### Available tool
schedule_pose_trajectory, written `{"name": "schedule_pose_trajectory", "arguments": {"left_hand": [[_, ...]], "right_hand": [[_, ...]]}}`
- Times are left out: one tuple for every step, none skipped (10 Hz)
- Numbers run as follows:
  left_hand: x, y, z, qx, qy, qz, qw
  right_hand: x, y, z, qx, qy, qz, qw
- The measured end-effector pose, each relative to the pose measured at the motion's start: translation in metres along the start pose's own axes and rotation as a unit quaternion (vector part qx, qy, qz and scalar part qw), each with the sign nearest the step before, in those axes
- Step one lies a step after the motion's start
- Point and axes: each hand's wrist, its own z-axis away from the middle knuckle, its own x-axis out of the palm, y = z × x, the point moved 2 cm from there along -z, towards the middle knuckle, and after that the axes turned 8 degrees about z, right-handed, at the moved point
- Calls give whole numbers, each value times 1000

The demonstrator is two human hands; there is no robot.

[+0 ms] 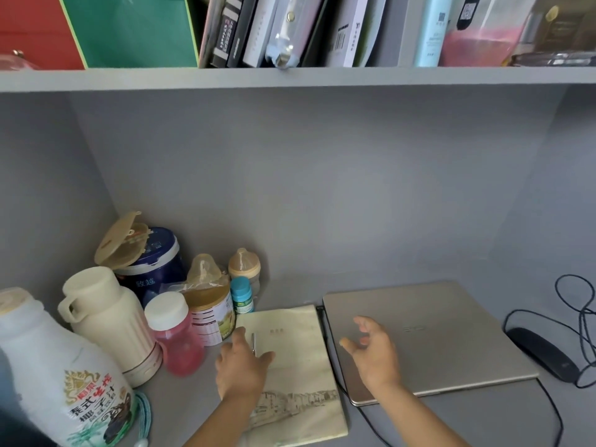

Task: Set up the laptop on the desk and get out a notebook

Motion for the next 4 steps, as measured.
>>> {"name": "schedule_pose_trajectory", "arguments": {"left_hand": [[-4,4,13,8,13,7,1000],[-7,3,26,16,22,14,1000],[-10,4,40,35,34,19,999],[-16,9,54,45,40,14,998]], "right_hand": [[-8,4,3,-1,0,4,1000],[-15,7,8,-4,-8,7,1000],[-20,12,11,-13,-4,1,1000],[-26,10,17,-17,8,-8,1000]]}}
